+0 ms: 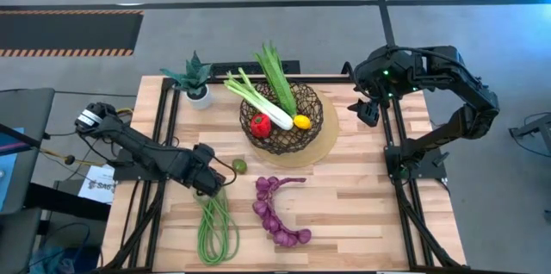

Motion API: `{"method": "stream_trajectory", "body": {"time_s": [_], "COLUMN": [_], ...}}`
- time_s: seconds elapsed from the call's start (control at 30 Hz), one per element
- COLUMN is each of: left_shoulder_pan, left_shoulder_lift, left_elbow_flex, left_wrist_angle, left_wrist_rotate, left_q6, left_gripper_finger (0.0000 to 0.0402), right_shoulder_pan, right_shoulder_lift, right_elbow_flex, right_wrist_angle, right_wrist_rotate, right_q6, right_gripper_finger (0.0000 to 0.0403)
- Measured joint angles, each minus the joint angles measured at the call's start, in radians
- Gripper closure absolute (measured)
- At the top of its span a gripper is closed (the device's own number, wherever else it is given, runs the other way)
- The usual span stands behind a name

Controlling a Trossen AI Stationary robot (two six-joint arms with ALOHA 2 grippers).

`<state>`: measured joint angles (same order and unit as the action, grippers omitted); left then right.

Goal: Build produce basket
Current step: Put the string beans into the basket

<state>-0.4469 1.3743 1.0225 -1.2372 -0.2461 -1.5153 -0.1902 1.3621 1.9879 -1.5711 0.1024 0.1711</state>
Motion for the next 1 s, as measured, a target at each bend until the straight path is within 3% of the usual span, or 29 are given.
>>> {"method": "stream_trajectory", "body": {"time_s": [0.2, 0.4, 0.67, 0.83, 1.0], "left_shoulder_pan": [-0.003, -0.008, -0.011, -0.014, -0.014], "left_shoulder_lift": [0.000, 0.030, 0.186, 0.303, 0.385], "left_elbow_flex": [0.000, 0.000, 0.000, 0.000, 0.000], "left_wrist_angle": [0.025, 0.028, 0.179, 0.299, 0.367], "left_wrist_rotate": [0.044, 0.117, 0.244, 0.335, 0.346], "left_q6": [0.029, -0.084, -0.210, -0.238, -0.253], "left_gripper_finger": [0.0243, 0.0190, 0.0123, 0.0112, 0.0110], "right_shoulder_pan": [0.000, 0.000, 0.000, 0.000, 0.032], "right_shoulder_lift": [0.000, 0.000, 0.000, 0.000, -0.001], "right_elbow_flex": [0.000, 0.000, 0.000, 0.000, 0.000], "right_wrist_angle": [0.000, 0.000, 0.000, 0.000, 0.000], "right_wrist_rotate": [-0.038, -0.079, -0.080, -0.080, -0.080], "right_q6": [-0.043, -0.115, -0.216, -0.248, -0.235], "right_gripper_finger": [0.0085, 0.0085, 0.0085, 0.0085, 0.0085]}}
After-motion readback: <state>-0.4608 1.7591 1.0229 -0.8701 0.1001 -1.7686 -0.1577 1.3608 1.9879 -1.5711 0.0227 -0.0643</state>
